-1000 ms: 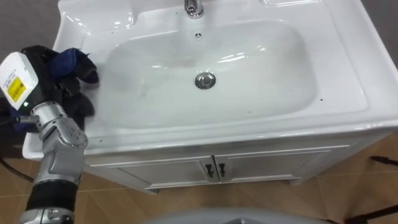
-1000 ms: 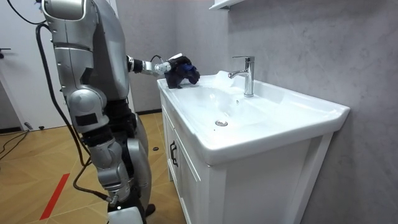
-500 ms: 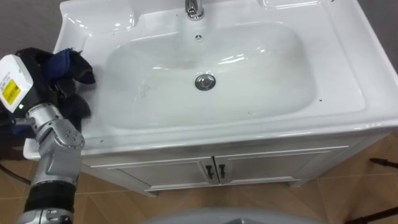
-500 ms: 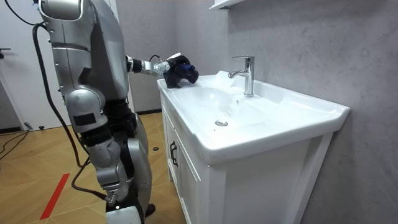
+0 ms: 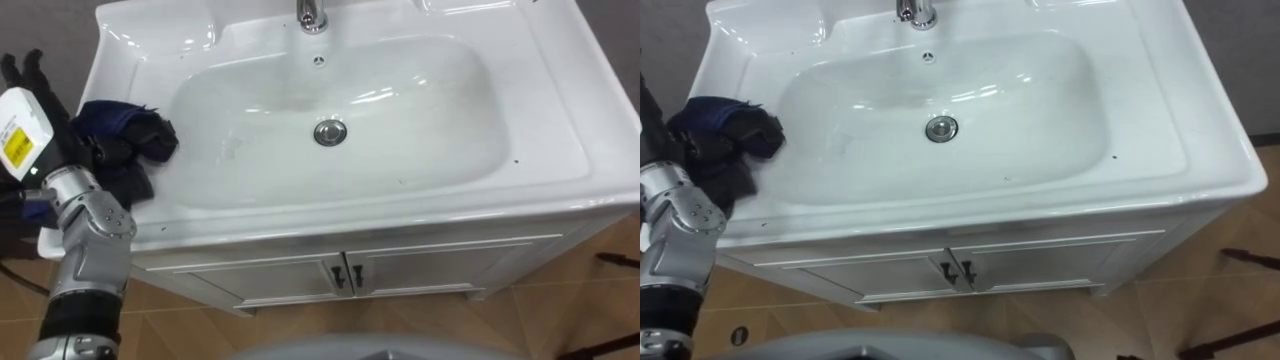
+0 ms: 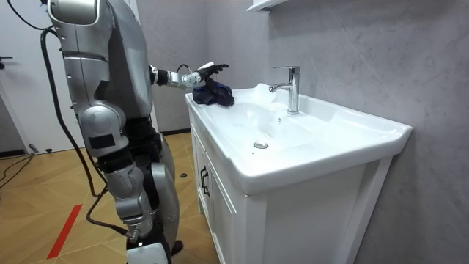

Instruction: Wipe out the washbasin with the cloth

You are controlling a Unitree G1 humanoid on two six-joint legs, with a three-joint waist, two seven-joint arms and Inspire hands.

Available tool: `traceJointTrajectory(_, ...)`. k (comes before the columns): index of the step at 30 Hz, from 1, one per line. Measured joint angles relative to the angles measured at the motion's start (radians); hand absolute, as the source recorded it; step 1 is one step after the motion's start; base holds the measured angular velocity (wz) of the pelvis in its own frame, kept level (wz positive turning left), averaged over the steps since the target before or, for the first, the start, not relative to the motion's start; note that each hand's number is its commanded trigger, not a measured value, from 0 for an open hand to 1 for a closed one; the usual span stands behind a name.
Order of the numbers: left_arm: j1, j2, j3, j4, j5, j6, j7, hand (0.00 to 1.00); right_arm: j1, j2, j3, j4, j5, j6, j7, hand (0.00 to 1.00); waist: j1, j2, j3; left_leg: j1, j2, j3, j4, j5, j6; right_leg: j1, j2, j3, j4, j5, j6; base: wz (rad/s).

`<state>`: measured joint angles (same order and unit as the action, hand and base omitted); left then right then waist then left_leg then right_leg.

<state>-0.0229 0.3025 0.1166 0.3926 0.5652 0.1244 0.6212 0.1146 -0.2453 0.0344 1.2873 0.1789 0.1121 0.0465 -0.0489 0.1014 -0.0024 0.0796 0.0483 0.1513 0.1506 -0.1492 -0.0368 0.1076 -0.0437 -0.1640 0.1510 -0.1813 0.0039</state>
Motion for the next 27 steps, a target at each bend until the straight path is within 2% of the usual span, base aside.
traceJointTrajectory(12,0.000,0.000,-0.001,-0.008,-0.005,0.000,0.000,0.00,-0.008,-0.001,0.003,0.000,0.009,0.011,0.000,0.00,-0.002,-0.001,0.0008,-0.002,-0.005,-0.006,0.001,0.000,0.000,-0.002,-0.005,-0.002,0.000,-0.004,0.003,0.00)
traceJointTrajectory(14,0.000,-0.001,-0.001,-0.023,-0.034,-0.003,0.000,0.00,-0.012,0.000,0.003,0.008,0.010,0.009,0.000,0.00,-0.003,-0.002,0.0014,-0.003,-0.007,-0.014,0.001,0.000,0.000,-0.002,-0.005,-0.003,0.000,-0.005,0.004,0.05)
traceJointTrajectory(17,0.000,-0.001,0.003,-0.080,-0.139,-0.014,0.000,0.00,-0.027,0.004,0.003,0.033,0.010,0.007,0.000,0.00,0.002,-0.007,0.0016,-0.003,-0.007,-0.014,0.001,0.000,0.000,-0.004,-0.005,-0.002,0.000,-0.005,0.004,-0.01)
traceJointTrajectory(20,-0.002,-0.001,0.033,-0.120,-0.263,-0.041,0.001,0.00,-0.024,0.007,-0.001,0.031,0.012,0.005,-0.001,0.00,0.002,-0.010,0.0010,0.001,-0.007,-0.015,0.001,0.000,0.000,-0.002,-0.006,-0.001,0.001,-0.005,0.004,-0.04)
traceJointTrajectory(22,-0.008,-0.002,0.066,-0.153,-0.390,-0.050,0.000,0.00,-0.018,0.011,-0.018,0.031,0.013,-0.005,-0.001,0.00,0.002,-0.011,0.0014,0.001,-0.007,-0.017,0.001,0.000,0.000,-0.002,-0.006,0.001,0.002,-0.006,0.004,0.00)
traceJointTrajectory(27,-0.007,-0.003,0.115,-0.220,-0.539,-0.081,-0.007,0.00,-0.012,0.017,-0.019,0.031,0.013,-0.026,-0.001,0.00,0.003,-0.018,0.0028,0.002,-0.007,-0.016,0.001,0.000,0.000,0.000,-0.006,0.001,0.002,-0.006,0.004,0.00)
